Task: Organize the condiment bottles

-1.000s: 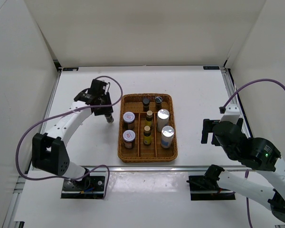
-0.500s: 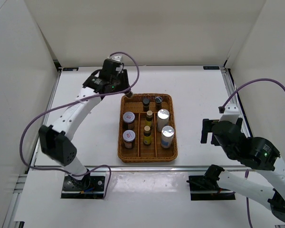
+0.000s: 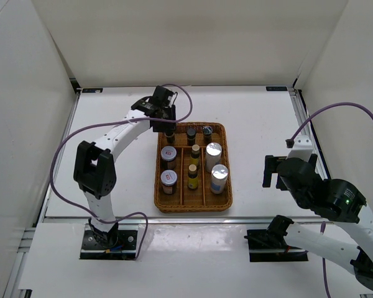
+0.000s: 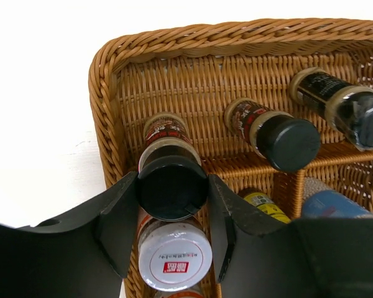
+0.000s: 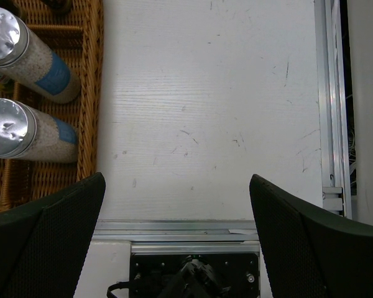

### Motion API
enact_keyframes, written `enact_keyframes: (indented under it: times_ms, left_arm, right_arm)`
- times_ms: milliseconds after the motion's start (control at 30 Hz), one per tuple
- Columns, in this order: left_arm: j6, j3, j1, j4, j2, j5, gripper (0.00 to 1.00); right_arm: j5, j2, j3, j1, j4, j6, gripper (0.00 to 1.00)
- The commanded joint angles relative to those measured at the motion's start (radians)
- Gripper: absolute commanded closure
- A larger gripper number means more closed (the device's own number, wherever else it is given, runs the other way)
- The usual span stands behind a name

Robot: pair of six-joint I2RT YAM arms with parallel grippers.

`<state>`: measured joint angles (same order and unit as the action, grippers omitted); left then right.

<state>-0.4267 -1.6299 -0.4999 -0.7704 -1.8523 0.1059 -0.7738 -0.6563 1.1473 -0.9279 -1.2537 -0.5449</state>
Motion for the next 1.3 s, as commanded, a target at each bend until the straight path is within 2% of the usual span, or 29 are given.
enact_keyframes:
  times_ms: [0,233,333,400,433,500,533,567,600,800,933,1167,1267]
  left_arm:
    - [0.002,-0.037,-0.005,0.013,-0.002,0.018,0.84]
    - [0.011,-0.056,-0.005,0.013,-0.062,0.009,0.8]
    - [0.011,-0.056,-0.005,0.013,-0.073,0.009,0.74]
    - [0.011,-0.065,-0.005,0.013,-0.073,0.009,0.62]
    - [0.011,-0.065,-0.005,0.013,-0.073,0.009,0.49]
    - [0.02,-0.074,-0.005,0.003,-0.064,0.009,0.33]
    - [0.02,-0.074,-0.005,0.003,-0.049,0.02,0.17]
    - [0.029,-0.088,-0.005,0.003,-0.039,0.029,0.06]
    - [0.029,-0.103,-0.005,-0.009,-0.029,0.038,0.0]
    - [0.068,-0.17,-0.005,-0.075,0.135,0.074,0.0]
    - [0.115,-0.084,-0.005,-0.075,0.402,0.138,0.0]
    - [0.184,0.24,-0.005,-0.075,0.807,0.343,0.0]
    - [0.184,0.44,-0.005,-0.066,0.95,0.414,0.0]
  right_arm:
    - [-0.004,-0.005,-0.008,-0.003,0.031,0.005,0.0]
    - [-0.004,-0.005,-0.008,-0.003,0.031,0.005,0.0]
    - [-0.004,-0.005,-0.008,-0.003,0.031,0.005,0.0]
    - [-0.004,0.004,-0.008,-0.003,0.031,0.005,0.0]
    - [-0.004,0.004,-0.008,-0.003,0.031,0.005,0.0]
    - [-0.004,0.004,-0.008,-0.003,0.031,0.005,0.0]
    - [-0.004,0.004,-0.008,-0.003,0.031,0.005,0.0]
    - [-0.004,0.004,-0.008,-0.003,0.031,0.005,0.0]
    - [-0.004,0.004,-0.008,-0.003,0.031,0.005,0.0]
    - [-0.004,0.004,-0.008,-0.003,0.031,0.005,0.0]
    - [0.018,-0.005,-0.008,-0.003,0.031,0.025,0.0]
    - [0.054,-0.025,0.002,-0.003,0.051,0.054,0.0]
    - [0.054,-0.014,0.002,-0.003,0.051,0.063,0.0]
